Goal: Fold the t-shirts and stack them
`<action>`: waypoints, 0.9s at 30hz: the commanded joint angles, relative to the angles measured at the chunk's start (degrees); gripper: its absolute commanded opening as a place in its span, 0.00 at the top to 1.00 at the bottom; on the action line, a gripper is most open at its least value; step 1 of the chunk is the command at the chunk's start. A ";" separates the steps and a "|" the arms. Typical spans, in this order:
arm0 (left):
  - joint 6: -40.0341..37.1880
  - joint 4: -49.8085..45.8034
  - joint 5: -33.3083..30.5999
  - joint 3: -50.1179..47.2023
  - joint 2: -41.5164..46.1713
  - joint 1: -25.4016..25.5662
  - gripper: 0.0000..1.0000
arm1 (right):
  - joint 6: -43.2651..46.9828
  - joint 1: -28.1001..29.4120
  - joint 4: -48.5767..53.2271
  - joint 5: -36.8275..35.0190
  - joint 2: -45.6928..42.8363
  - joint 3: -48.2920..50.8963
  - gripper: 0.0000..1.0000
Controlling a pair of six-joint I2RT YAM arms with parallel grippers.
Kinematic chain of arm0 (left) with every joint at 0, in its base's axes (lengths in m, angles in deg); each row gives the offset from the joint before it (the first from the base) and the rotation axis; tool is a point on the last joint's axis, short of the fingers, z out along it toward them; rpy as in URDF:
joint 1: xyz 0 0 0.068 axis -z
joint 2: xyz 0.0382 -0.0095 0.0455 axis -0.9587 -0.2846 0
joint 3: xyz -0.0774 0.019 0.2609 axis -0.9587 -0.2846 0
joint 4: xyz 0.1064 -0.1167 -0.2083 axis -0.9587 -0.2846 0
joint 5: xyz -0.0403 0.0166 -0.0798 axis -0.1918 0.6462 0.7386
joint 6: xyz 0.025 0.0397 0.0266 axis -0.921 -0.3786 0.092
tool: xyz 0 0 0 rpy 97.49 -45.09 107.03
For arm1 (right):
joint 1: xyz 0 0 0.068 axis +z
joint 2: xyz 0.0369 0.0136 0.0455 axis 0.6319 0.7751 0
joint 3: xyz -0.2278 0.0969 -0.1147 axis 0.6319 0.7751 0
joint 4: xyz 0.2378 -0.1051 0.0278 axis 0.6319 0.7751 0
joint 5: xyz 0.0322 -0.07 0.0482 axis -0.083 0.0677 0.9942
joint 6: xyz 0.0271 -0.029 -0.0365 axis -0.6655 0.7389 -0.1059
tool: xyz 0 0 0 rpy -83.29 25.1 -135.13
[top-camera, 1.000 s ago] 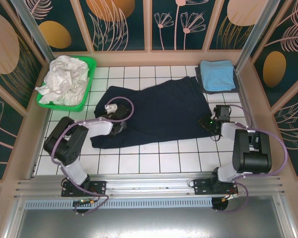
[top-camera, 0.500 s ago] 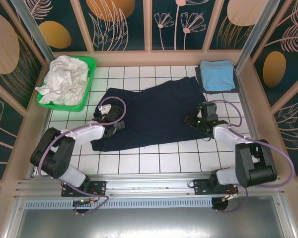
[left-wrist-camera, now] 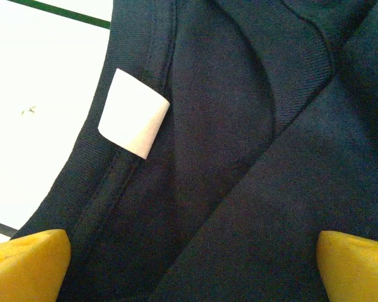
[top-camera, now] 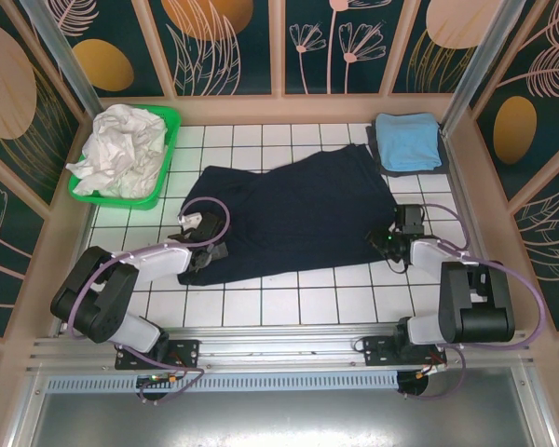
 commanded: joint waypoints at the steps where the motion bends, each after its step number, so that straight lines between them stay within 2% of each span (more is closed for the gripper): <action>1: 0.83 -2.95 -0.70 0.32 -1.70 -1.32 0.02 | 1.60 -1.10 2.92 -0.04 -1.36 1.22 0.72; 5: 0.88 -9.29 -3.78 4.88 0.06 -1.35 0.05 | 1.78 -1.19 3.63 -0.39 -3.79 1.28 0.72; 9: -2.44 -9.92 -0.22 12.21 3.96 -0.25 0.13 | 2.37 -1.14 2.87 0.24 -5.43 1.17 0.72; 11: -3.50 -9.55 1.03 16.88 3.52 2.65 0.18 | 2.81 -1.18 2.44 0.58 -5.72 0.94 0.72; 14: -3.86 -9.70 3.89 25.43 -2.23 7.71 0.25 | 3.31 -1.19 1.70 0.47 -5.14 0.78 0.72; 16: -3.61 -8.94 7.43 29.66 -7.69 9.83 0.33 | 3.67 -1.28 1.29 0.56 -4.32 0.61 0.72; 19: -1.98 -8.26 10.05 33.68 -15.27 10.52 0.45 | 4.38 -1.37 0.78 1.08 -3.45 0.52 0.72; 27: 0.72 -12.68 3.85 38.55 -24.50 10.48 0.44 | 7.05 -3.25 0.61 2.05 -3.43 1.20 0.72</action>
